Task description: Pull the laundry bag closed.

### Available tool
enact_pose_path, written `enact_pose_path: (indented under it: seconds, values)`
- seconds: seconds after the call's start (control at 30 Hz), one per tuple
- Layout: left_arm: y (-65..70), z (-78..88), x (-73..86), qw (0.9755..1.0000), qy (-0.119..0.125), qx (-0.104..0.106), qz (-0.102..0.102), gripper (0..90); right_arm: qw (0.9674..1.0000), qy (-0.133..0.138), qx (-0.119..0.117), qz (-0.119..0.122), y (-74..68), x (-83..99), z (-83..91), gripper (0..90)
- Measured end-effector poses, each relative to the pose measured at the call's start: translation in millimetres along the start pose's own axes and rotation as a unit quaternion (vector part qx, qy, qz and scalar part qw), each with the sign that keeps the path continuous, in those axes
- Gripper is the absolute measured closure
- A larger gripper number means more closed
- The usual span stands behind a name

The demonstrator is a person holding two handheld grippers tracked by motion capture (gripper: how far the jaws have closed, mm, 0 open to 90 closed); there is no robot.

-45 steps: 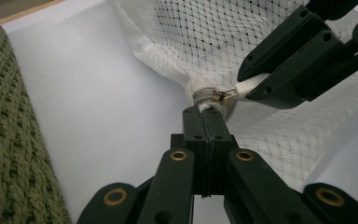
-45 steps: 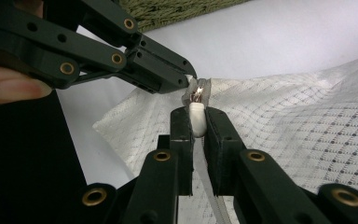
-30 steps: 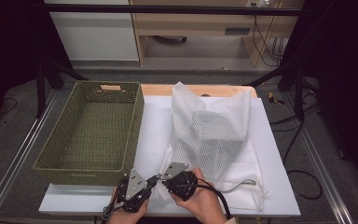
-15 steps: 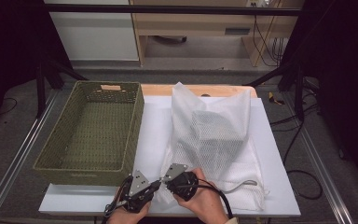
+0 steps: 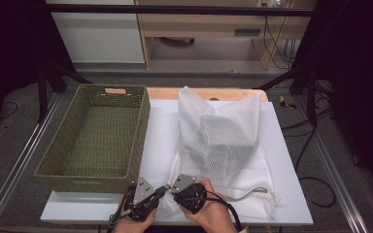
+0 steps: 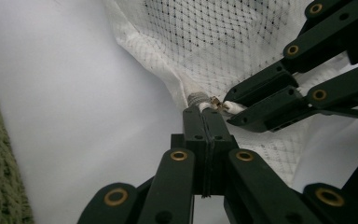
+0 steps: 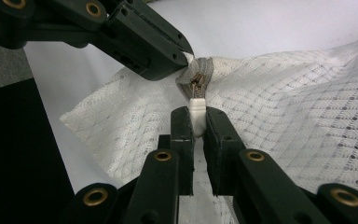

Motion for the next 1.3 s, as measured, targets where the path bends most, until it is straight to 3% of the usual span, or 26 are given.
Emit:
enact_pose_path:
  seconds: [0.1, 0.17, 0.3, 0.5, 0.63, 1.0, 1.3]
  values:
    - [1.3, 0.5, -0.7, 1.0000, -0.001, 0.004, -0.004, 90.0, 1.0000, -0.002, 0.006, 0.004, 0.9, 1.0, -0.7, 82.4]
    - [1.8, -0.7, -1.6, 0.9996, -0.015, 0.023, -0.011, 90.0, 0.9999, -0.004, 0.013, 0.004, 4.2, 0.6, 1.0, 82.3]
    - [-0.7, -0.6, -1.1, 0.9989, -0.023, 0.039, -0.011, 89.4, 1.0000, 0.008, 0.003, 0.003, 7.0, 1.3, 4.2, 82.4]
    - [-3.4, 7.1, -2.9, 0.9989, -0.020, 0.042, -0.007, 66.8, 0.9998, 0.015, 0.002, 0.015, 7.9, 4.6, 5.0, 82.3]
    - [-6.8, 11.9, -3.6, 0.9988, -0.022, 0.044, 0.001, 62.6, 0.9997, 0.021, 0.003, 0.013, 9.3, 6.2, 5.3, 82.2]
    - [-13.6, 2.6, -2.0, 0.9971, -0.031, 0.063, 0.030, 63.3, 0.9995, 0.026, 0.001, 0.020, 6.8, 6.0, 5.6, 82.2]
    - [-14.5, -7.1, -0.5, 0.9956, -0.048, 0.077, 0.023, 68.0, 0.9992, 0.033, 0.001, 0.020, 6.6, 4.8, 6.6, 82.2]
Point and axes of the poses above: each handheld gripper's, and its own axes: z roughly backward along the jaws, x roughly out of its underside, y roughly to its right, the point moved 4 cm from there along -z, roughly forward along the jaws, and after that the axes turned 8 degrees about x, right-handed, at the moved point
